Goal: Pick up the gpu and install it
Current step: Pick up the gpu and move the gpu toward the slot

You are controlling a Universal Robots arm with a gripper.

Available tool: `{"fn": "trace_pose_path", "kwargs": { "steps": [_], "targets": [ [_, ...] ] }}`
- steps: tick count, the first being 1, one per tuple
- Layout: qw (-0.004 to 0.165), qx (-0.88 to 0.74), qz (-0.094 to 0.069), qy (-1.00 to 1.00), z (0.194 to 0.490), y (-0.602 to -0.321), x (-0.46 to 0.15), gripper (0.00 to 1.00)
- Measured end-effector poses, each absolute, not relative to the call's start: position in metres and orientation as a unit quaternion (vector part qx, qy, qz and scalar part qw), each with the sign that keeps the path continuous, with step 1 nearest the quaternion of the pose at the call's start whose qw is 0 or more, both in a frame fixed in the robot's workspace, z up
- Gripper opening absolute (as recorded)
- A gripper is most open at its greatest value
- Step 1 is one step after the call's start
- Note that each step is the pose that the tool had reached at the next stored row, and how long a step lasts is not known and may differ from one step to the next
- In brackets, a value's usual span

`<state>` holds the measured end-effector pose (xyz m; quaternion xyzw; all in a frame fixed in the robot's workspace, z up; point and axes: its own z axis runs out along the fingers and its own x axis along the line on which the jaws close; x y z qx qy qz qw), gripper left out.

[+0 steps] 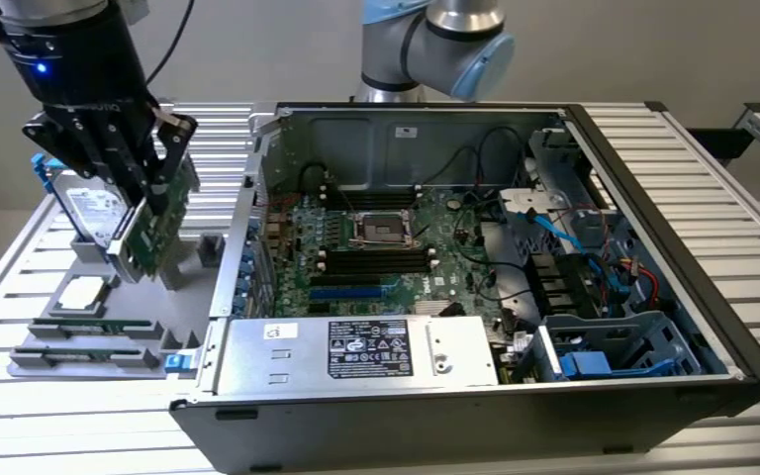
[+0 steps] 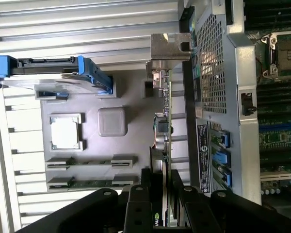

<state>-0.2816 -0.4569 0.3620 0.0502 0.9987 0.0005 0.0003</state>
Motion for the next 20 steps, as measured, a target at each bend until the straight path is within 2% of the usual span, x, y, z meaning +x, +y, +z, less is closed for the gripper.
{"fn": "trace_pose_path", "kwargs": {
  "steps": [11, 20],
  "targets": [
    [-0.017, 0.045, 0.000, 0.999, 0.404, -0.457, -0.260, 0.27],
    [-0.029, 0.044, -0.001, 0.999, 0.409, -0.457, -0.223, 0.27]
  ]
}}
